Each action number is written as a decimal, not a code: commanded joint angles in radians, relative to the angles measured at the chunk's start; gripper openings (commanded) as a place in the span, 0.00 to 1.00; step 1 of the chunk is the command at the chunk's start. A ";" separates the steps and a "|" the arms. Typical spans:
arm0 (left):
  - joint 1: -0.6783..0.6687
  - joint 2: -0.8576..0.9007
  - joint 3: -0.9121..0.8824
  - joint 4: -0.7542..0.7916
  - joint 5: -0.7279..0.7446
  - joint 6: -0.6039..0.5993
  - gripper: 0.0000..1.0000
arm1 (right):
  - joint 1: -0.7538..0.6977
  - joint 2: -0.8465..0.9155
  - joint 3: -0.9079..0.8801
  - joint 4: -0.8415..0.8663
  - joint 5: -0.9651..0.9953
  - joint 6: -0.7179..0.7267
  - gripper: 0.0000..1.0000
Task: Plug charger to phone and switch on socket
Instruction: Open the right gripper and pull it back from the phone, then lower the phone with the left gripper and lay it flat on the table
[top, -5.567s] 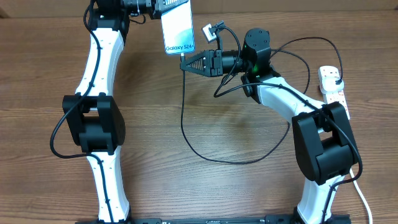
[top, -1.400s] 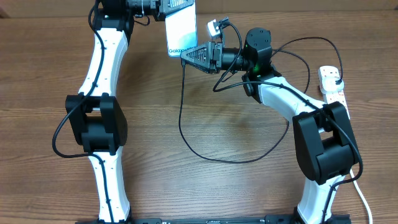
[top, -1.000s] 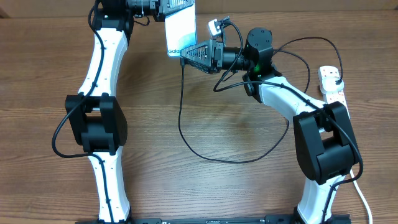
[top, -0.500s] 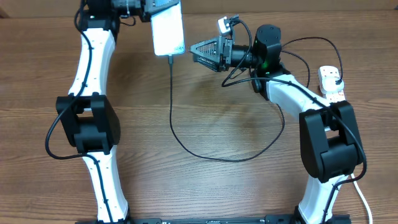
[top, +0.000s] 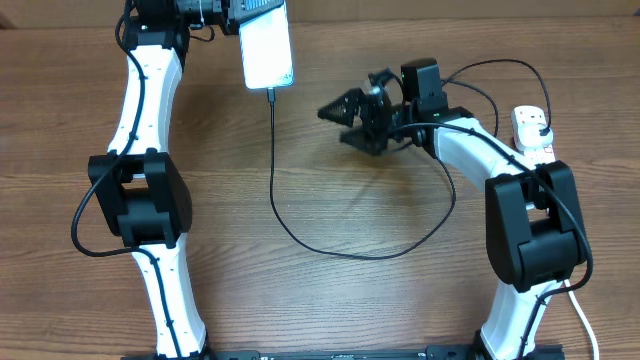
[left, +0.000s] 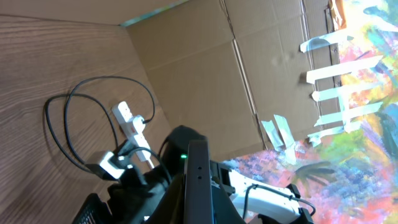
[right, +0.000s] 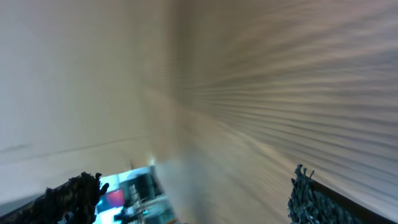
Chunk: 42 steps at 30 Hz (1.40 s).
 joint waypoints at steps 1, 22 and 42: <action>-0.011 -0.033 0.021 0.003 0.023 0.013 0.04 | -0.039 -0.032 0.008 -0.101 0.175 -0.164 1.00; -0.198 0.008 0.008 -0.815 -0.521 0.712 0.04 | -0.094 -0.258 0.008 -0.332 0.505 -0.243 1.00; -0.250 0.264 0.005 -0.857 -0.491 0.711 0.04 | -0.094 -0.258 0.008 -0.383 0.531 -0.262 1.00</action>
